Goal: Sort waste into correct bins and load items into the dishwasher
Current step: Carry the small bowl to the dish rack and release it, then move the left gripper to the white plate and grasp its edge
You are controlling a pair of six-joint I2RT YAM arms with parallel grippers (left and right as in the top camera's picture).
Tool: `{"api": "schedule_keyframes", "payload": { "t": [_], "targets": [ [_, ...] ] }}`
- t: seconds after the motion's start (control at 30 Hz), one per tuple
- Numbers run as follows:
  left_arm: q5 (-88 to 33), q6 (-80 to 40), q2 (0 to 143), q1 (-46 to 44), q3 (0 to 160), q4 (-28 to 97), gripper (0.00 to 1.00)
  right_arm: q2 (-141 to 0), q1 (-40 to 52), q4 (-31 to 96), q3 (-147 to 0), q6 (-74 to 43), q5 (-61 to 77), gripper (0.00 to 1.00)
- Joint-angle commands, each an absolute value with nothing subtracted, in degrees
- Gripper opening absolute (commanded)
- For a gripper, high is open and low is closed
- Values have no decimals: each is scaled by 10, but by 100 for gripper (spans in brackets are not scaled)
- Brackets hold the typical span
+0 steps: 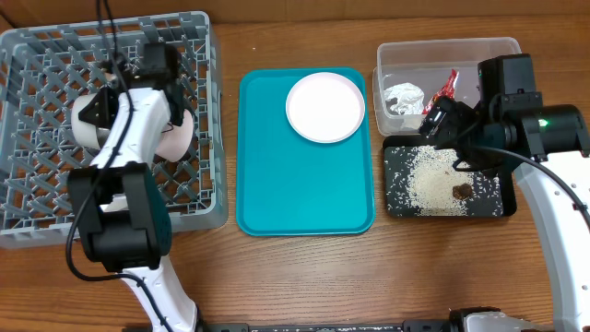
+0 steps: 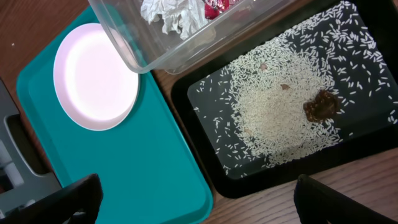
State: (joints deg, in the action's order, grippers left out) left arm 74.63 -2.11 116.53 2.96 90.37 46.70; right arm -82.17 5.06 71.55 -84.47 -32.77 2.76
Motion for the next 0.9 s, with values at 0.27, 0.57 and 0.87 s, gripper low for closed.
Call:
{"api": "schedule_keyframes", "payload": {
  "t": [0.27, 0.57, 0.87],
  "targets": [
    [688, -86, 1174, 6, 905, 542, 38, -821, 51, 713, -851, -328, 27, 100],
    [654, -157, 1148, -6, 905, 607, 52, -821, 51, 713, -851, -328, 27, 100],
    [516, -152, 1024, -68, 917, 610, 70, -821, 51, 713, -851, -328, 27, 100]
  ]
}}
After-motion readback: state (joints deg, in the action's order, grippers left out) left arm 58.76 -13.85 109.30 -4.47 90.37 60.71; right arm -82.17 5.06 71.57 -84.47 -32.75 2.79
